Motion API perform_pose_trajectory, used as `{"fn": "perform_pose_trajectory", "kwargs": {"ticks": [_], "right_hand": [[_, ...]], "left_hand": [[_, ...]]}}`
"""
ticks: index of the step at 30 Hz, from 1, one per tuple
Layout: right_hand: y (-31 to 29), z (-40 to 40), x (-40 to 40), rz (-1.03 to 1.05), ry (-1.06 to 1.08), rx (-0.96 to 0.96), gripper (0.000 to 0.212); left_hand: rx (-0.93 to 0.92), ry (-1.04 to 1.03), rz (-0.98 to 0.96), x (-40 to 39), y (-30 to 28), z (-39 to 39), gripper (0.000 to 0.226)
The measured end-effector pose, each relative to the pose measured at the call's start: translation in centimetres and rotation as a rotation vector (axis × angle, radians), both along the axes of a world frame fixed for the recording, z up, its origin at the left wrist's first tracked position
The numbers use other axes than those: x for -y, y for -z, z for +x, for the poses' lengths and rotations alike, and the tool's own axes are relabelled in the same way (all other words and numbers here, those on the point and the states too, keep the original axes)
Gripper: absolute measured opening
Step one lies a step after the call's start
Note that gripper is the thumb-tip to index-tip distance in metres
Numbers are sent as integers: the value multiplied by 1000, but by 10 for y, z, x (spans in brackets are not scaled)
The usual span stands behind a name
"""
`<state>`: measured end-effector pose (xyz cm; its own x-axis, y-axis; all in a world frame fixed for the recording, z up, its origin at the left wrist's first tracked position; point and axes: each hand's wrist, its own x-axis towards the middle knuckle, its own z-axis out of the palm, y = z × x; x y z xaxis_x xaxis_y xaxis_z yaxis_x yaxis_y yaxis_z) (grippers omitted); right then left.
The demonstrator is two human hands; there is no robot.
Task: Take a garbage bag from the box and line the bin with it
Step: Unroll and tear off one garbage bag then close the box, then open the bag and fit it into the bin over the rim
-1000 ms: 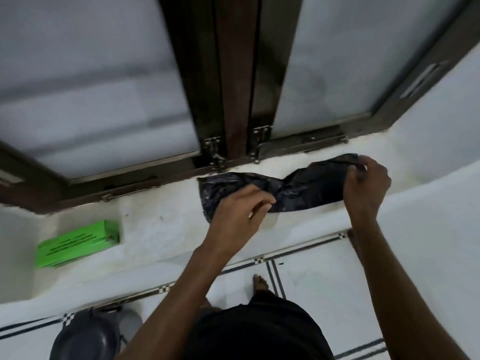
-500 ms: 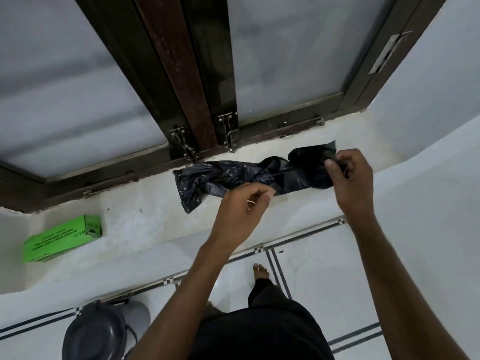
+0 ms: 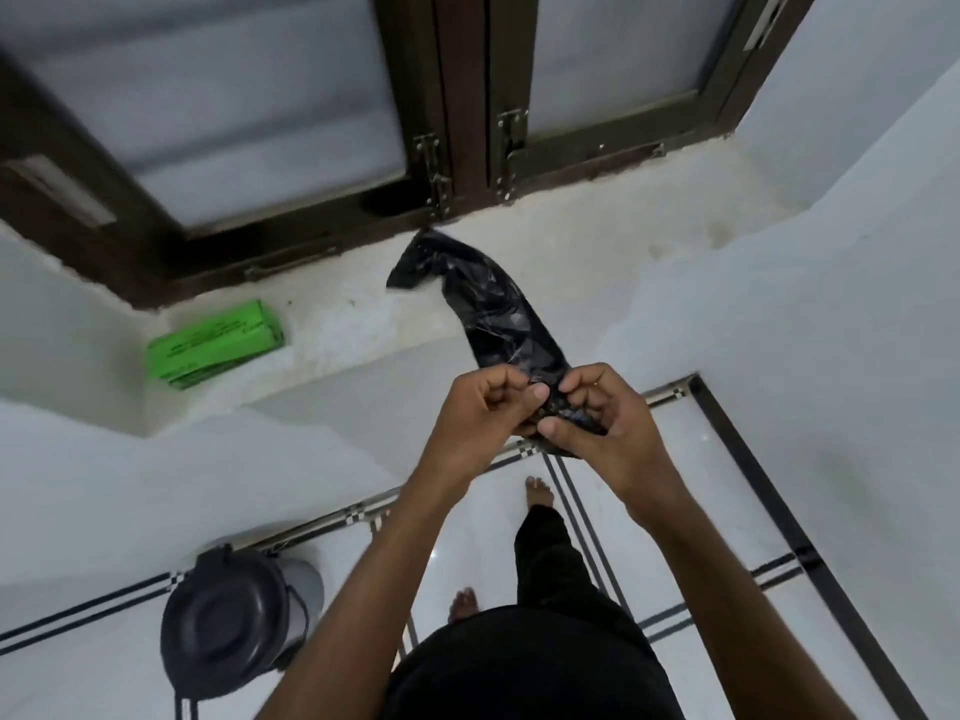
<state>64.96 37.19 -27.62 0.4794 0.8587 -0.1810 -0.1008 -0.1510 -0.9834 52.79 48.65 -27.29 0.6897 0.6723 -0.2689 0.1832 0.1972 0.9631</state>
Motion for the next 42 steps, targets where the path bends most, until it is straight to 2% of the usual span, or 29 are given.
{"fn": "perform_pose_trajectory", "kwargs": {"ticks": [2,4,7,13,16,19,22,27,32,36,38,42], "right_hand": [[2,-31,13,-21,-21,-69,23],[5,-56,28,-54,-28,-161,28],[7,-87,49,-67,-48,-294,24],[11,-123,86,-122,-35,-239,18],[12,-139,108,-182,-188,-184,11],[17,-162,128,-215,-381,-117,13],[27,-189,147,-205,-412,-113,9],[31,-230,165,-220,-493,-219,13],[36,-267,167,-291,-377,-502,16],[37,-310,159,-316,-277,-399,16],[39,-343,151,-301,-259,-294,15],[41,-415,132,-277,-126,-308,13]], "left_hand": [[-33,-62,-15,20,6,-33,17],[-48,-128,-14,38,9,-64,16],[-30,-180,-22,67,10,-106,10],[-154,-277,113,123,19,-170,22],[-177,-371,134,159,16,-191,23],[-148,-426,92,189,16,-208,34],[-150,-492,26,216,16,-229,42],[-187,-601,-23,249,18,-280,37],[-167,-731,-76,268,28,-336,25],[-175,-880,-136,272,37,-384,19],[-32,-974,-268,270,40,-409,19],[507,-1115,-653,256,41,-462,30]]}}
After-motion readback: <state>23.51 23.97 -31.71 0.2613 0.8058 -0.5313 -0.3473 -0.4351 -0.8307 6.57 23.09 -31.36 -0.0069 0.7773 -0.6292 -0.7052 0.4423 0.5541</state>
